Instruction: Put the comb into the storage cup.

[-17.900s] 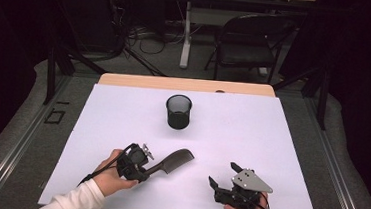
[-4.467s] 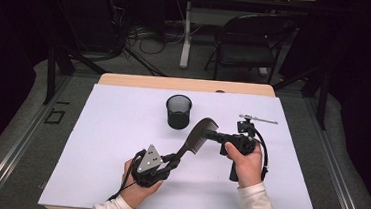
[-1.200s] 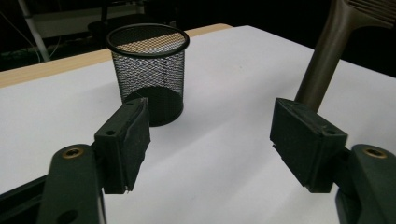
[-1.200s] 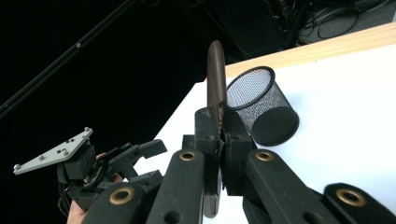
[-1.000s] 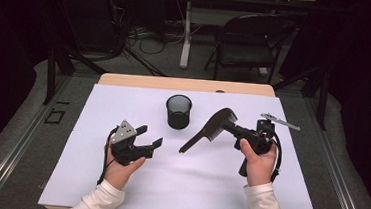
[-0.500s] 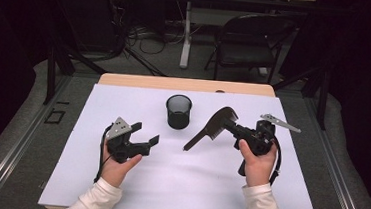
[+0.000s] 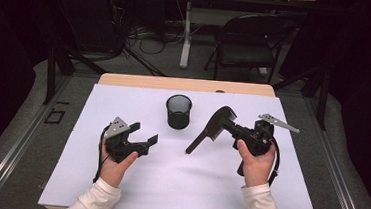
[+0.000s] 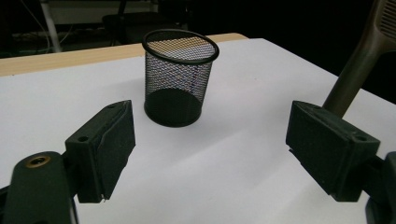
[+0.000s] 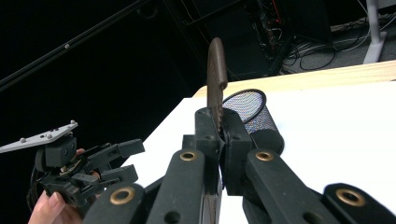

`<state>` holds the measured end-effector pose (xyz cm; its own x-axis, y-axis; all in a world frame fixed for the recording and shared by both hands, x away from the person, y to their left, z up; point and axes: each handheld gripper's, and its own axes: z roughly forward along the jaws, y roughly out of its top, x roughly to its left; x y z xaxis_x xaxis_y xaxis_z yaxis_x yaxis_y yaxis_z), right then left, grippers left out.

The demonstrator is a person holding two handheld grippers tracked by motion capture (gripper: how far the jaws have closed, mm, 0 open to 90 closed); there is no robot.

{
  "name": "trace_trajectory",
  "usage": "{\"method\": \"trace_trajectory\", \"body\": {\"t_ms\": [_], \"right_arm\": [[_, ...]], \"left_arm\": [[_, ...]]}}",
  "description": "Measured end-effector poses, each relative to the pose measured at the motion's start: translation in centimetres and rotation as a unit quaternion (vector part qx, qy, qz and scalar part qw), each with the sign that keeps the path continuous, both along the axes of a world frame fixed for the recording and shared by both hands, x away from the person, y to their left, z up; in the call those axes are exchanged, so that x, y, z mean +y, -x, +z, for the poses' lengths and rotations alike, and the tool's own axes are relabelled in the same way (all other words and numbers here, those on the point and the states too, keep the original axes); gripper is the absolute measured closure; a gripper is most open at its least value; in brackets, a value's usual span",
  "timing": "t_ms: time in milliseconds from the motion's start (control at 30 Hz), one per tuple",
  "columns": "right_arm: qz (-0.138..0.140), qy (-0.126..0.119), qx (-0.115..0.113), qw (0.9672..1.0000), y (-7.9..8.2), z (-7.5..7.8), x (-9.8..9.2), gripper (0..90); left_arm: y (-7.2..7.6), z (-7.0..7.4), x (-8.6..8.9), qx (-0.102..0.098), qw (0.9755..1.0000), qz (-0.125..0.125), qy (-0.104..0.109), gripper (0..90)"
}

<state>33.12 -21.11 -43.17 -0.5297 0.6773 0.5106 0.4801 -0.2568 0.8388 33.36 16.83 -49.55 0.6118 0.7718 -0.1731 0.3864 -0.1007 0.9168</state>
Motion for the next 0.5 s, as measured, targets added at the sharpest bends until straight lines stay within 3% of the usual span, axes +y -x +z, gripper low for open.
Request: {"method": "trace_trajectory", "body": {"t_ms": [167,500], "right_arm": [[0.002,0.017,-0.008,0.9998,-0.3,0.6,0.3,88.0],[0.010,0.015,0.010,0.9998,-2.0,0.9,1.2,88.1]], "left_arm": [[0.1,0.1,0.1,-0.002,1.0000,0.000,0.001,16.1],[0.1,0.3,0.4,-0.007,1.0000,0.000,0.005,16.1]]}}
